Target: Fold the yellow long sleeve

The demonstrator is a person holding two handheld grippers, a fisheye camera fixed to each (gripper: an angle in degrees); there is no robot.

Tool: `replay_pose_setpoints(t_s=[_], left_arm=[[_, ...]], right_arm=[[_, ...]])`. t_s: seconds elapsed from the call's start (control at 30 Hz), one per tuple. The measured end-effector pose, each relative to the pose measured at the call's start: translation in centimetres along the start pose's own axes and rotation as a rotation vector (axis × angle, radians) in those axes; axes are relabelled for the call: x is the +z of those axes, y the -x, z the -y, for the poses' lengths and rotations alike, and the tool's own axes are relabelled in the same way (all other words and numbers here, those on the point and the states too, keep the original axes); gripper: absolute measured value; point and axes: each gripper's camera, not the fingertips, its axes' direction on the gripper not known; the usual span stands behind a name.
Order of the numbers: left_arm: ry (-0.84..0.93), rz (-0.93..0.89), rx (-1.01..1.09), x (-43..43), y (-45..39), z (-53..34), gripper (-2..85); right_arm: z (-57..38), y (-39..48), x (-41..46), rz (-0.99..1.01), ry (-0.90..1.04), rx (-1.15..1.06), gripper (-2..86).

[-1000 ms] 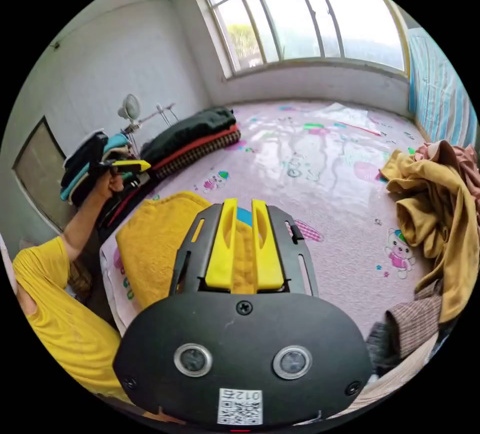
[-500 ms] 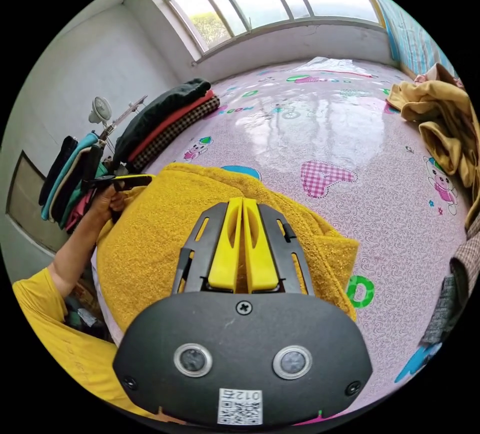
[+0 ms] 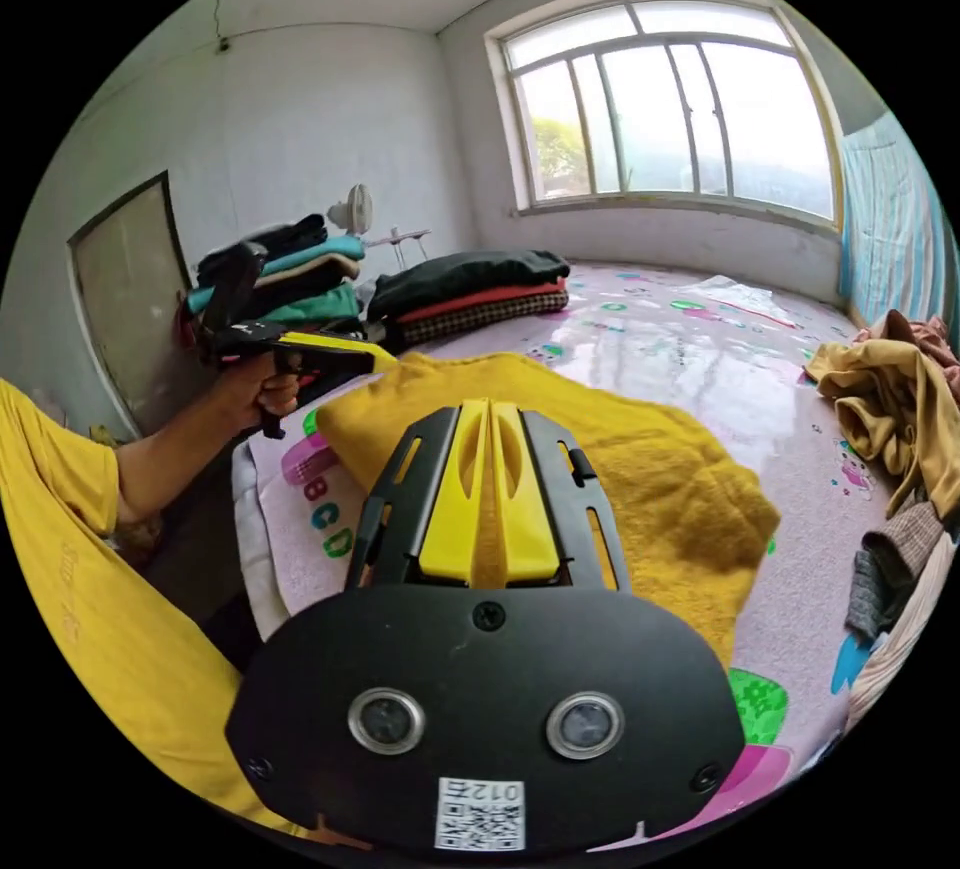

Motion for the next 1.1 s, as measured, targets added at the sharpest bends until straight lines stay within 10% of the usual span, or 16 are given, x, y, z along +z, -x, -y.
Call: replay_pose_setpoints(t_s=[0.2,0.97,1.1], left_arm=[[0.088,0.198,0.090,5.2,-3.2,-4.2,0.2],[-0.084,0.021,0.088,1.5,-10.1,-10.4,0.0],[-0.226,0.320,0.010,-3.8,-6.3,-10.9,0.0]], right_arm=[[-4.0,3.8,5.8,-0.103,0.114,-0.069,0.5],[-10.0,6.6,5.2,-0.514,0.344,0.006,0.3],[-9.4,4.3,0.2,-0.423,0.135,0.145,0.1]])
